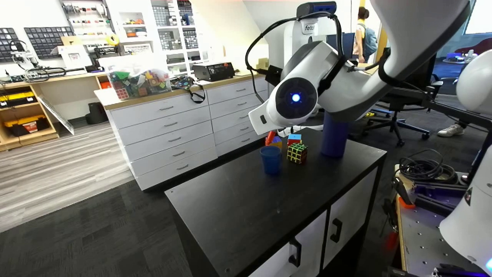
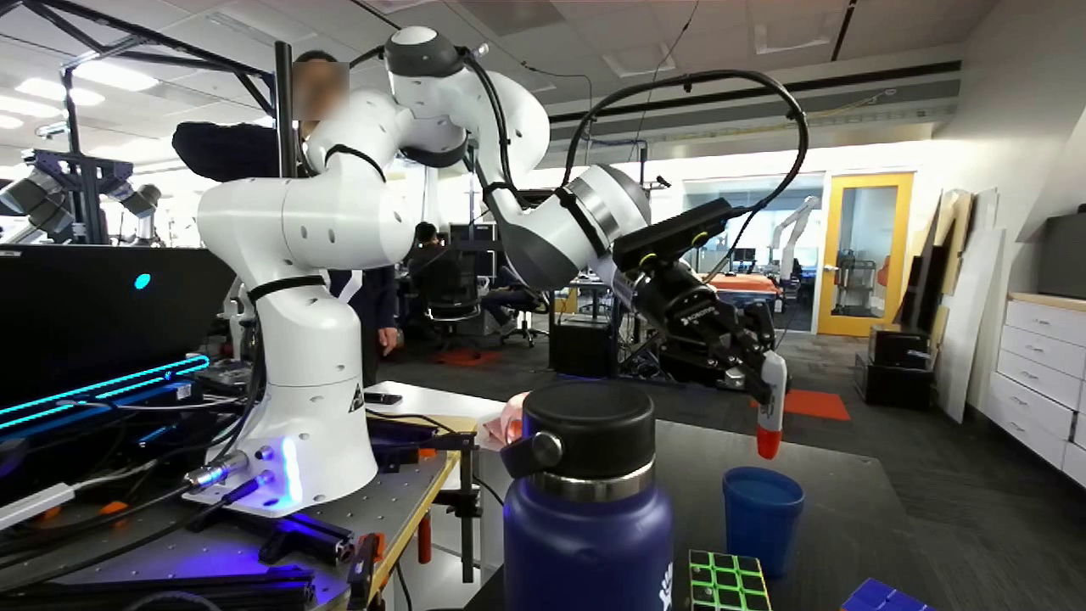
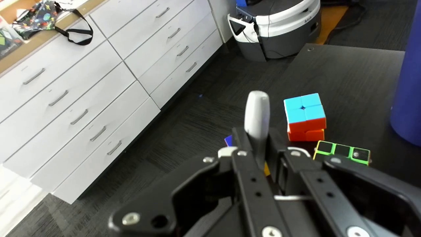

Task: Pick up the pen from the table and put it in the blue cup.

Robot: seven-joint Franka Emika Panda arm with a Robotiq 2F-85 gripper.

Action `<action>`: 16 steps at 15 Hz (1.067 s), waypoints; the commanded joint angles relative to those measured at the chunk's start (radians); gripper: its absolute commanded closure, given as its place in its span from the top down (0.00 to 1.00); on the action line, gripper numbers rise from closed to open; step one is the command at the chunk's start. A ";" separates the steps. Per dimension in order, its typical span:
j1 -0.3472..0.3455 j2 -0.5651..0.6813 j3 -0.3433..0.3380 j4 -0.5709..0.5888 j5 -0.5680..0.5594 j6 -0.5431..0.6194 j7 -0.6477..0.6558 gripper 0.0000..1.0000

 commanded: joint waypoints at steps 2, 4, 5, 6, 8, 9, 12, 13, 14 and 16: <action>-0.035 -0.074 0.039 0.003 -0.051 0.059 0.071 0.05; -0.044 -0.082 0.052 0.003 -0.063 0.066 0.074 0.05; -0.047 -0.087 0.058 0.004 -0.069 0.070 0.077 0.05; -0.051 -0.092 0.063 0.003 -0.073 0.079 0.080 0.05; -0.057 -0.104 0.073 0.003 -0.081 0.097 0.089 0.05; -0.063 -0.107 0.081 0.003 -0.086 0.106 0.095 0.05; -0.074 -0.125 0.096 0.003 -0.104 0.136 0.112 0.05; -0.076 -0.131 0.102 0.004 -0.102 0.139 0.122 0.06; -0.075 -0.146 0.104 0.005 -0.112 0.149 0.127 0.42; -0.076 -0.160 0.106 0.008 -0.115 0.167 0.138 0.48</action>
